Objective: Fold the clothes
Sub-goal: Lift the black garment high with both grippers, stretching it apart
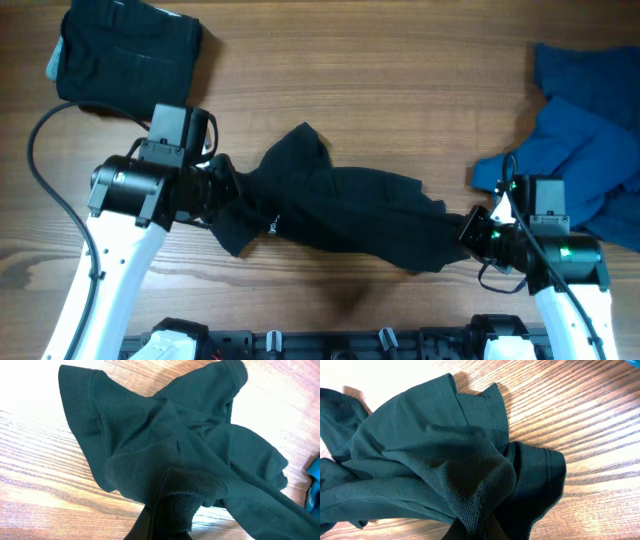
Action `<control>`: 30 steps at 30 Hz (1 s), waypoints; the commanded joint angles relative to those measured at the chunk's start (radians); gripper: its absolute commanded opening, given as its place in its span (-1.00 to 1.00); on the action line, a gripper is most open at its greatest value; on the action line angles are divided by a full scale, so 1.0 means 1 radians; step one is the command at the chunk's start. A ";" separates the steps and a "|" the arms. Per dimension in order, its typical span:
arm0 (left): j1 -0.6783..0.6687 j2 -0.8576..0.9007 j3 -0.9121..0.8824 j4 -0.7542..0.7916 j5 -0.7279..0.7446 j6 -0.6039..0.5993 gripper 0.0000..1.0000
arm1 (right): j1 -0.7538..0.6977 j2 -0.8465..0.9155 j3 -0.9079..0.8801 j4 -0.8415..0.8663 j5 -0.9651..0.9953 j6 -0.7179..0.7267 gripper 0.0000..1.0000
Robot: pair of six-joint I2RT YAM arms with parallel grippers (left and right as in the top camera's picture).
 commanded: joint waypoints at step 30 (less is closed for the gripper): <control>0.005 -0.063 1.198 -0.270 -0.003 -0.012 -0.92 | -0.004 0.308 1.458 -0.523 -0.055 -0.274 -0.92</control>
